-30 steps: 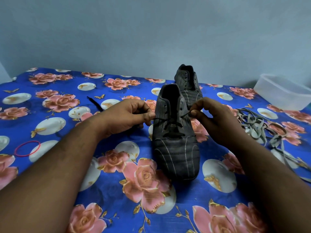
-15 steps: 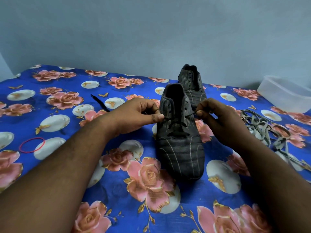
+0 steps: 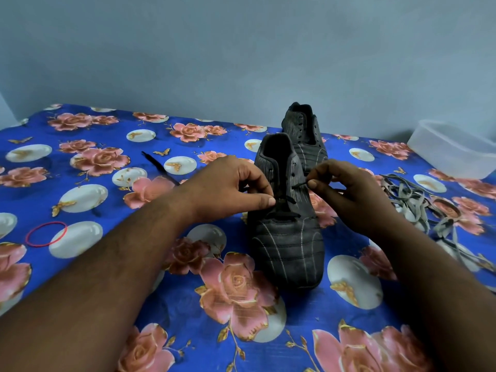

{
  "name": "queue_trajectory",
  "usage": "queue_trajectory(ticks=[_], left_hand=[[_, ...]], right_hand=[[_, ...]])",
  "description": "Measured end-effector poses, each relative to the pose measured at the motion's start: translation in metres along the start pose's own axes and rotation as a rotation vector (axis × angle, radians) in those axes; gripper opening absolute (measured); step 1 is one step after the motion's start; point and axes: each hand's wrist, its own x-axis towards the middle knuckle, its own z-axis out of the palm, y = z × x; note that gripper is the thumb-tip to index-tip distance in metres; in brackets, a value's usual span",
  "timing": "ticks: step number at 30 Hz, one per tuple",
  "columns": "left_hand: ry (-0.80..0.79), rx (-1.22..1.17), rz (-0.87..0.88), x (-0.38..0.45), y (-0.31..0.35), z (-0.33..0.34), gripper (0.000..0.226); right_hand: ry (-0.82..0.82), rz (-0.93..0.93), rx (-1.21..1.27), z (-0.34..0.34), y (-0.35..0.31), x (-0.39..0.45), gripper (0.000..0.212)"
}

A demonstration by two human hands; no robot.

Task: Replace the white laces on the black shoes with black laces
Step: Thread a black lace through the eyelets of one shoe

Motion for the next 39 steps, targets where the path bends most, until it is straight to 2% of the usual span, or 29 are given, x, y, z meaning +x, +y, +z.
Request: queue_trajectory(ticks=[6,9,13,17,25,33,36,39], left_hand=[[-0.101,-0.209,-0.104,-0.002,-0.001,0.001,0.007],[-0.14,-0.217,-0.135,-0.003,-0.002,-0.002,0.006],[-0.09,-0.121,-0.134,-0.004,0.002,-0.006,0.005],[-0.065,-0.153,-0.133,-0.004,0.004,-0.004,0.009],[-0.098,-0.123,-0.179,-0.004,0.002,-0.004,0.008],[0.088,-0.08,-0.227,-0.001,-0.005,-0.005,0.033],[0.1,-0.038,-0.2,-0.002,-0.008,-0.004,0.026],[0.04,-0.03,-0.168,-0.002,-0.014,-0.005,0.013]], right_hand=[[0.011,0.006,-0.014,0.0,0.0,0.001,0.004],[0.006,-0.002,-0.015,0.0,-0.001,0.001,0.004],[0.011,0.008,-0.01,0.0,0.0,0.001,0.005],[0.004,0.002,-0.005,0.0,-0.001,0.001,0.003],[0.006,0.0,-0.004,-0.001,-0.002,0.002,0.003],[0.015,0.02,0.016,-0.001,-0.001,0.001,0.003],[0.018,0.018,0.017,-0.002,-0.002,0.001,0.002],[0.031,0.007,0.023,-0.003,-0.001,0.0,0.002]])
